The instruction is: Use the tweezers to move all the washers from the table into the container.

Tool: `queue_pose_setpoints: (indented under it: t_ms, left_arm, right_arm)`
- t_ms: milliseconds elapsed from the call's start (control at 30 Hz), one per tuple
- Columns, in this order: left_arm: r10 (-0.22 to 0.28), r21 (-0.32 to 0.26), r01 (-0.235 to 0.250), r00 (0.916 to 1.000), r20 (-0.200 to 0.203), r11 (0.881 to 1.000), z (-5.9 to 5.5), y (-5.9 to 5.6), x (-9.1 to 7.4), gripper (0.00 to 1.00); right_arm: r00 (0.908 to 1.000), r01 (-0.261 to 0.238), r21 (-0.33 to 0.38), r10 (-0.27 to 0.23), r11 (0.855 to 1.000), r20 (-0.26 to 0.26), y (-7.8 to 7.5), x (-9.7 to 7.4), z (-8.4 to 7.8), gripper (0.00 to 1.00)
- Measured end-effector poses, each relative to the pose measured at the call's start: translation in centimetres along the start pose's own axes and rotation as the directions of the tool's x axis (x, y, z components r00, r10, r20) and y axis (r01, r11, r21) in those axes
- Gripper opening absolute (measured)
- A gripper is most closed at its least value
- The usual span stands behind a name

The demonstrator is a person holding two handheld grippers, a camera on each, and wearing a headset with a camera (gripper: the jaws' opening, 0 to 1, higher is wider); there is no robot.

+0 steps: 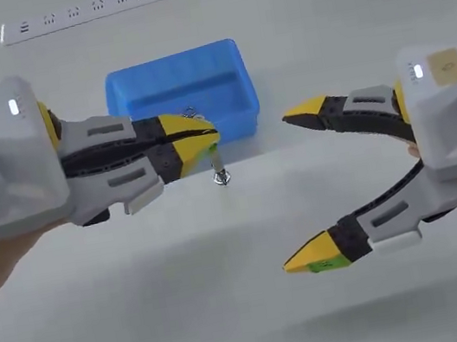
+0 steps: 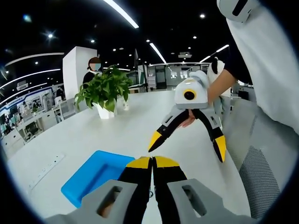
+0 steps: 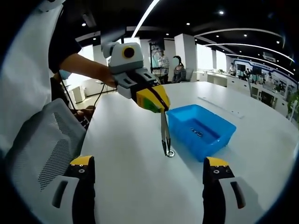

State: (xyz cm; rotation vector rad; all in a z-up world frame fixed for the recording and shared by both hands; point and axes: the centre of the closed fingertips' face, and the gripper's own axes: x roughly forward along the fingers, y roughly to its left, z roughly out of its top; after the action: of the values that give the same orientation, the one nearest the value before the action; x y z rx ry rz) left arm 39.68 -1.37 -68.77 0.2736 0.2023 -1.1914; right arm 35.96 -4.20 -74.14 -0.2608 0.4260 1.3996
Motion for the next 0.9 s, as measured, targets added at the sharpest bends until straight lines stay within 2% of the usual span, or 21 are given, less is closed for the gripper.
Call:
queue_pose_setpoints:
  t_ms: [133, 167, 400, 500, 567, 767, 900]
  left_arm:
    - [0.0, 0.004, 0.0, 0.9999, -0.013, 1.0, -0.2, 0.0, 0.0, 0.04]
    - [-0.006, -0.011, 0.006, 0.9999, -0.008, 1.0, -0.3, -0.1, 0.1, 0.04]
    - [-0.006, -0.018, 0.006, 1.0, -0.004, 1.0, -0.2, 0.0, 0.3, 0.04]
    - [-0.022, -0.024, 0.021, 0.9997, -0.008, 0.999, -0.1, -0.2, 0.4, 0.04]
    - [-0.042, -0.022, 0.042, 0.9989, -0.021, 0.999, -0.1, -0.4, 0.3, 0.04]
    - [-0.062, -0.038, 0.061, 0.9975, -0.033, 0.997, -0.2, -0.1, 0.1, 0.04]
    - [-0.085, -0.027, 0.084, 0.9954, -0.044, 0.996, 0.0, -0.7, 0.3, 0.04]
  right_arm:
    - [1.0, -0.005, 0.005, 0.005, 1.0, -0.001, 0.1, 0.2, 0.0, 0.96]
    - [1.0, -0.007, 0.006, 0.007, 1.0, 0.0, 0.1, 0.3, 0.1, 0.96]
    - [0.9996, -0.028, 0.006, 0.028, 1.0, 0.006, 0.0, 1.5, 0.7, 0.94]
    - [0.9987, -0.049, 0.009, 0.049, 0.999, -0.013, -0.1, 2.4, 0.7, 0.87]
    - [0.9983, -0.046, 0.004, 0.046, 0.999, -0.036, -0.5, 3.1, 0.4, 0.77]
    - [0.9988, -0.04, 0.012, 0.04, 0.999, -0.029, -1.8, 4.7, 1.0, 0.63]
    - [0.9981, -0.051, 0.0, 0.051, 0.999, -0.036, -2.4, 5.6, 1.2, 0.56]
